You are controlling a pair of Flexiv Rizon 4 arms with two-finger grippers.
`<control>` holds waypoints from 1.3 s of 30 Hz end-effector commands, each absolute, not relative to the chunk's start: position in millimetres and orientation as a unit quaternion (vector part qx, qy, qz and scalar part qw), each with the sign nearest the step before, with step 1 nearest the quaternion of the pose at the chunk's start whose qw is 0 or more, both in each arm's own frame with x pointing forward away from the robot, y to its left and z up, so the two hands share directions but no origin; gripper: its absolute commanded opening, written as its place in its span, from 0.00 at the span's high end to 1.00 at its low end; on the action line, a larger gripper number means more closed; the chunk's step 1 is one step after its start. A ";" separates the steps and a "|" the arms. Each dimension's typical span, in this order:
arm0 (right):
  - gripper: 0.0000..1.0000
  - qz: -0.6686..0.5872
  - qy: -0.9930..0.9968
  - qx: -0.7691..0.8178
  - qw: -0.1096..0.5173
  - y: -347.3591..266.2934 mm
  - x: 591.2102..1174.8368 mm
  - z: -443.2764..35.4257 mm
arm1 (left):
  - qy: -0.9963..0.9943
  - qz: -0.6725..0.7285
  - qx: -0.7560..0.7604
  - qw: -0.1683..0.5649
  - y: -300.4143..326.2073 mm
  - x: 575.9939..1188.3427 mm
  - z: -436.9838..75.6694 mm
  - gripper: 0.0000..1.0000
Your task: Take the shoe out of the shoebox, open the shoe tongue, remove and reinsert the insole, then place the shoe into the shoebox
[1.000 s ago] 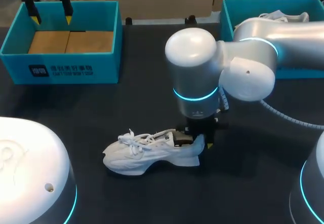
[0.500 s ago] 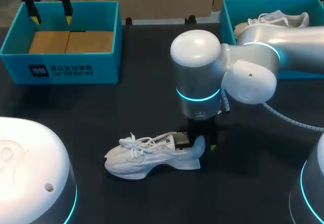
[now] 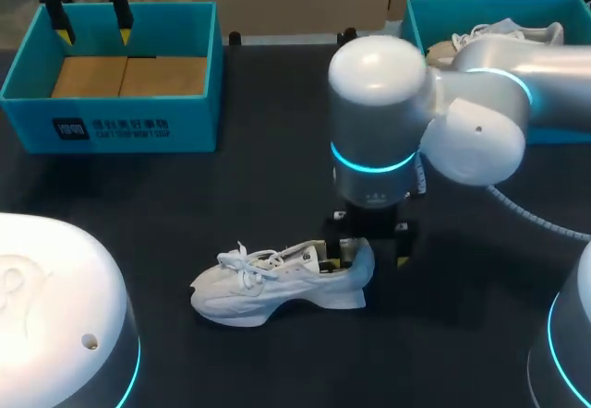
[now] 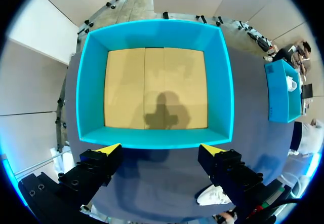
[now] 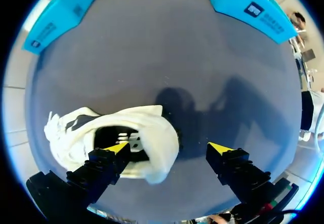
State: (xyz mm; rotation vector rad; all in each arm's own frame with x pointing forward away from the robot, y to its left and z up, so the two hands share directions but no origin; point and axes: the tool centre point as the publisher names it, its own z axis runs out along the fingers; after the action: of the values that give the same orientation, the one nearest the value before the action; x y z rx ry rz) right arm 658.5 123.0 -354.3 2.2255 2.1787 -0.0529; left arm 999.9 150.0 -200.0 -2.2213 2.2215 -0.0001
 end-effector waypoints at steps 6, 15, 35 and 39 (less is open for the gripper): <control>0.00 0.084 0.790 0.602 -0.073 96.6 653.0 -308.6 | 0.707 0.000 -0.707 0.000 149.9 1000.0 -200.0 0.00; 0.00 0.115 0.844 0.513 -0.104 97.7 648.7 -299.8 | 0.707 0.000 -0.707 0.000 149.9 1000.0 -200.0 0.00; 0.00 0.423 0.883 0.199 -0.048 44.2 668.8 -300.3 | 0.707 0.000 -0.707 0.000 149.9 1000.0 -200.0 0.00; 0.00 0.399 0.889 0.216 -0.059 42.6 672.0 -307.5 | 0.707 0.000 -0.707 0.000 149.9 1000.0 -200.0 0.00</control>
State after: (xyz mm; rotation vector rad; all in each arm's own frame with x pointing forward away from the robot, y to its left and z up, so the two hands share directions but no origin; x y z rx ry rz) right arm 683.7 57.7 -297.8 1.1293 2.9246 0.6036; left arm 999.9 150.0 -199.9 -2.2212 2.2215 -0.0001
